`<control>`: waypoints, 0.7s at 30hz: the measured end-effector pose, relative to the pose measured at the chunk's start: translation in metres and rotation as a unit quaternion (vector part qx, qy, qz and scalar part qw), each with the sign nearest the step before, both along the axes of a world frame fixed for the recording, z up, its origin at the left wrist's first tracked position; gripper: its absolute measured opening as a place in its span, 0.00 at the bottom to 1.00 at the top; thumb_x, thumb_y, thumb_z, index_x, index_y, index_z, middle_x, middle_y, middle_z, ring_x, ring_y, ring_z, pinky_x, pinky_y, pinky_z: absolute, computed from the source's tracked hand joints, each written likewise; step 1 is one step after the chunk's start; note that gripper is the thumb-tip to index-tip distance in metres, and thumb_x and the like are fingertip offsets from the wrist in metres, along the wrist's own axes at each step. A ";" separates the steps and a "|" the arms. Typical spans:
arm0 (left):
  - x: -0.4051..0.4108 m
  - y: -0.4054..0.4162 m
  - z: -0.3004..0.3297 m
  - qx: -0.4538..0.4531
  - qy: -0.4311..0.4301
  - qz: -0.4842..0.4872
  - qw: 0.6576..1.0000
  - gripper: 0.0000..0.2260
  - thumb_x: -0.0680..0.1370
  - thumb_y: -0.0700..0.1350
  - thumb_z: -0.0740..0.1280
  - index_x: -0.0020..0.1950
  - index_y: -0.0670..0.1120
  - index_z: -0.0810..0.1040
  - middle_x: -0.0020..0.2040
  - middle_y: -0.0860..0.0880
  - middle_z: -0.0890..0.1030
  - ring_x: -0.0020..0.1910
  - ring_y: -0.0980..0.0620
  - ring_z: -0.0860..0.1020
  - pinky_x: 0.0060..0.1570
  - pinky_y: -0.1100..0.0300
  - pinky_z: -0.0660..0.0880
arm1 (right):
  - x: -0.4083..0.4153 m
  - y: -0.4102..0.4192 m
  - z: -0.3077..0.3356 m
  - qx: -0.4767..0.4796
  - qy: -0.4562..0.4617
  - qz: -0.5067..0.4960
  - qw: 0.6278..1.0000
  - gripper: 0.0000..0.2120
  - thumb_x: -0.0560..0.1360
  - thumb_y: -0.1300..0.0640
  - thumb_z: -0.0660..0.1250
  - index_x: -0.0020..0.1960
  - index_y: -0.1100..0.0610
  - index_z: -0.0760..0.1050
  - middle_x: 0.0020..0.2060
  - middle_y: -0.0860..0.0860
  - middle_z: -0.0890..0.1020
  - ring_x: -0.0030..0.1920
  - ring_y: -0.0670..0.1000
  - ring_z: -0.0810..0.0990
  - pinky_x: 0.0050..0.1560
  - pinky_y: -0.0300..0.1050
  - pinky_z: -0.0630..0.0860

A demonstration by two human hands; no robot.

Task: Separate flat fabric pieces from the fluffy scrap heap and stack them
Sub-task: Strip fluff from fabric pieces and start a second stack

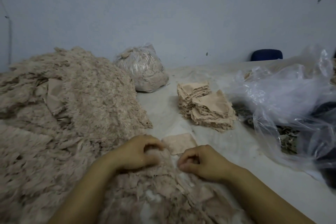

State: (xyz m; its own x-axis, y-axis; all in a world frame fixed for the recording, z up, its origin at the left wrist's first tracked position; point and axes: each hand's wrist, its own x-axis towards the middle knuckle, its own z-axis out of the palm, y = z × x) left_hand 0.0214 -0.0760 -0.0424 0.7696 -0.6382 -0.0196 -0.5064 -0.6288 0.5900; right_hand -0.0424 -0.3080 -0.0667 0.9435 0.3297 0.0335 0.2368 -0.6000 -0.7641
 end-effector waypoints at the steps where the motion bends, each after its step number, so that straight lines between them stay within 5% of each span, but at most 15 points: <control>1: 0.001 0.006 0.000 0.080 0.004 -0.028 0.996 0.17 0.73 0.51 0.72 0.60 0.56 0.76 0.59 0.57 0.74 0.59 0.60 0.73 0.61 0.65 0.69 | -0.002 0.000 0.003 0.016 0.021 0.002 1.000 0.09 0.71 0.44 0.72 0.42 0.50 0.83 0.27 0.41 0.78 0.29 0.40 0.74 0.35 0.34 0.71; 3: 0.004 0.010 -0.004 0.133 -0.029 -0.032 0.990 0.15 0.73 0.52 0.72 0.59 0.52 0.78 0.56 0.53 0.75 0.56 0.54 0.74 0.59 0.60 0.70 | -0.005 0.003 0.007 0.053 0.015 -0.022 0.998 0.17 0.67 0.35 0.69 0.40 0.49 0.82 0.24 0.44 0.75 0.26 0.41 0.71 0.32 0.37 0.68; 7: 0.000 0.000 -0.003 -0.038 -0.021 -0.023 0.999 0.08 0.77 0.46 0.69 0.46 0.41 0.79 0.43 0.44 0.78 0.43 0.51 0.76 0.47 0.57 0.72 | -0.009 0.031 0.003 0.022 -0.021 -0.020 0.999 0.21 0.64 0.39 0.75 0.53 0.42 0.74 0.45 0.41 0.78 0.40 0.35 0.75 0.42 0.28 0.69; 11: -0.002 -0.004 0.001 -0.154 -0.067 0.020 0.986 0.15 0.79 0.51 0.61 0.32 0.52 0.70 0.29 0.59 0.73 0.29 0.63 0.70 0.33 0.67 0.64 | -0.005 0.041 -0.001 0.171 -0.090 -0.068 0.979 0.09 0.75 0.61 0.69 0.39 0.53 0.73 0.31 0.40 0.78 0.31 0.38 0.73 0.35 0.30 0.68; 13: 0.000 0.001 0.003 -0.140 -0.085 0.058 0.985 0.16 0.77 0.61 0.57 0.35 0.55 0.70 0.32 0.61 0.75 0.33 0.63 0.72 0.38 0.63 0.68 | -0.004 0.034 0.001 0.267 -0.041 -0.088 0.959 0.09 0.77 0.65 0.65 0.38 0.58 0.72 0.28 0.45 0.78 0.26 0.41 0.72 0.29 0.34 0.68; 16: 0.004 0.012 0.000 0.027 -0.060 0.066 0.996 0.23 0.69 0.71 0.63 0.60 0.62 0.72 0.54 0.61 0.75 0.54 0.58 0.74 0.56 0.57 0.72 | -0.002 0.026 0.001 0.349 0.002 -0.127 0.928 0.11 0.77 0.67 0.63 0.36 0.61 0.70 0.27 0.49 0.75 0.27 0.46 0.73 0.27 0.39 0.71; 18: 0.006 0.014 -0.005 0.053 -0.085 0.068 0.993 0.22 0.72 0.60 0.68 0.64 0.57 0.71 0.55 0.55 0.75 0.53 0.55 0.74 0.56 0.55 0.73 | 0.000 0.023 0.001 0.352 -0.012 -0.174 0.920 0.13 0.76 0.68 0.63 0.34 0.59 0.69 0.28 0.47 0.77 0.30 0.45 0.75 0.31 0.37 0.72; 20: 0.005 0.009 -0.006 -0.044 -0.121 0.054 0.990 0.06 0.79 0.48 0.64 0.47 0.46 0.74 0.40 0.50 0.76 0.39 0.55 0.74 0.44 0.54 0.74 | 0.000 0.023 0.001 0.285 -0.061 -0.177 0.940 0.10 0.74 0.66 0.67 0.39 0.55 0.71 0.38 0.44 0.80 0.36 0.41 0.76 0.39 0.33 0.73; 21: 0.004 0.006 -0.005 -0.079 -0.120 0.053 0.988 0.10 0.81 0.46 0.61 0.40 0.44 0.71 0.35 0.50 0.73 0.33 0.57 0.70 0.39 0.56 0.70 | -0.001 0.025 0.000 0.250 -0.067 -0.160 0.952 0.10 0.73 0.64 0.71 0.44 0.52 0.72 0.45 0.44 0.80 0.39 0.39 0.76 0.43 0.33 0.74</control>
State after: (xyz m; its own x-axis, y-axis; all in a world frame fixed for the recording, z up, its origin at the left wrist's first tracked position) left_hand 0.0253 -0.0704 -0.0479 0.8030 -0.5338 0.2649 -0.5796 -0.5961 0.5556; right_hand -0.0431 -0.2830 -0.0671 0.9691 -0.0635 0.2383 0.2185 -0.2267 -0.9491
